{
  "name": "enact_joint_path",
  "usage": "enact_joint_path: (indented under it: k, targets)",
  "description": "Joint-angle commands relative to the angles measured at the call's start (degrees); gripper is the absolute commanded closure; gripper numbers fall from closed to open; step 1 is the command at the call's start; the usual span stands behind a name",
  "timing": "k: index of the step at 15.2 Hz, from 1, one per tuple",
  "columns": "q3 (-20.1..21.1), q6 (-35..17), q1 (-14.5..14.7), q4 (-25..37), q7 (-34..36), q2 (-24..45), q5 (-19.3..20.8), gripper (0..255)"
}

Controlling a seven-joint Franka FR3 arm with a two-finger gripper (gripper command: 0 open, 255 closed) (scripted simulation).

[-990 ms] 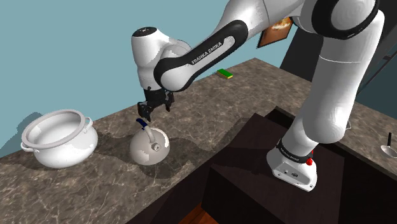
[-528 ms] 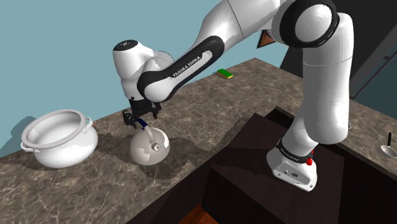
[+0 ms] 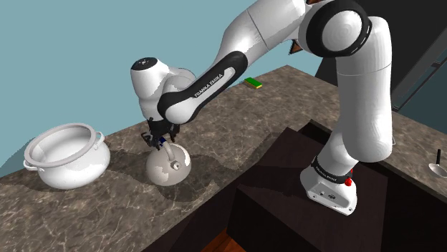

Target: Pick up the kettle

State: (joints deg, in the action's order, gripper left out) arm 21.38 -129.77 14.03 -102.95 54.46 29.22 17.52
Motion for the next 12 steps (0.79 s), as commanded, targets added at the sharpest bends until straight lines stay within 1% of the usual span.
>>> enact_joint_path:
  k: [1,9,12]
  targets:
    - [-0.02,-0.07,0.01,-0.01,0.02,0.04,0.03,255]
    - [-0.03,-0.11,0.02,0.00,0.04,0.10,0.06,255]
    - [0.41,1.56,-0.27,0.41,-0.49,-1.25,-0.68,255]
